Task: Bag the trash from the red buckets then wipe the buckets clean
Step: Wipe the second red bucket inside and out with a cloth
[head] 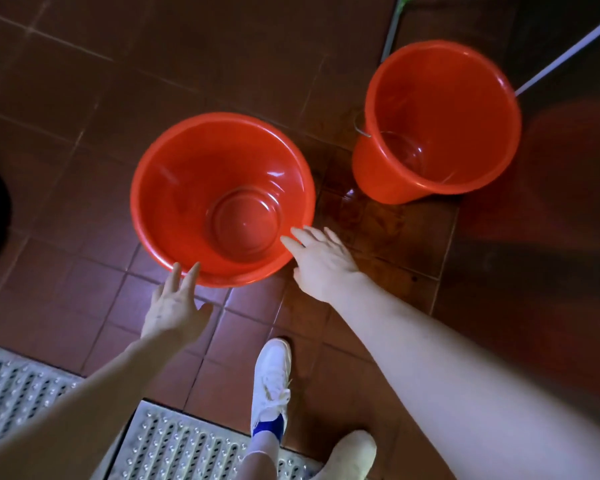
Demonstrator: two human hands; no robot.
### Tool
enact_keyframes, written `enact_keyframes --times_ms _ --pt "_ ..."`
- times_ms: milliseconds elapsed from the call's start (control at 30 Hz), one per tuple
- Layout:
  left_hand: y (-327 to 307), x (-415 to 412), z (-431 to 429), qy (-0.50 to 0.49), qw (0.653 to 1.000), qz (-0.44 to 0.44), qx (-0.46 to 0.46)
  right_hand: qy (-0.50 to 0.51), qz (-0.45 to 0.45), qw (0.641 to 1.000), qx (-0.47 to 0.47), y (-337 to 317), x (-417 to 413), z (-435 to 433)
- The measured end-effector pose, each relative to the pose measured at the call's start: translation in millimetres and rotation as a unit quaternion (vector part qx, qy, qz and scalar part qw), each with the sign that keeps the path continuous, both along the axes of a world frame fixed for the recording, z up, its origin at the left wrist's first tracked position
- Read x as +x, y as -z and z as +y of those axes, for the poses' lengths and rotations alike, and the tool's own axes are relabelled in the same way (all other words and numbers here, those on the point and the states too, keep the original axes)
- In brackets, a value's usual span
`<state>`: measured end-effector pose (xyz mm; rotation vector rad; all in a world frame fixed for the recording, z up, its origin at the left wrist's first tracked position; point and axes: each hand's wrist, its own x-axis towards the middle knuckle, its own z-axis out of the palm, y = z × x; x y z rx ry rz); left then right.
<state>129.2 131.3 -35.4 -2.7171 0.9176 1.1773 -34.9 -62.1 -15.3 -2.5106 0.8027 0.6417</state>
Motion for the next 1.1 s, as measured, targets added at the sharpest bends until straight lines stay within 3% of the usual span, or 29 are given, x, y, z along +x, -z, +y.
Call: enact_keyframes --times_ms 200,400,633,1100 --pt "22 -3 -4 0.08 0.996 -0.012 -0.023 -0.036 0.025 0.999 -0.009 36 13 13" --pt "35 -33 4 0.085 0.994 0.009 -0.067 -0.058 0.01 0.998 -0.033 46 -20 19" --pt "42 -72 10 0.202 0.97 0.037 -0.127 -0.006 0.018 0.999 -0.036 42 -95 17" --pt "41 -193 -22 0.287 0.949 0.087 -0.097 0.063 0.106 0.992 -0.027 29 -233 8"
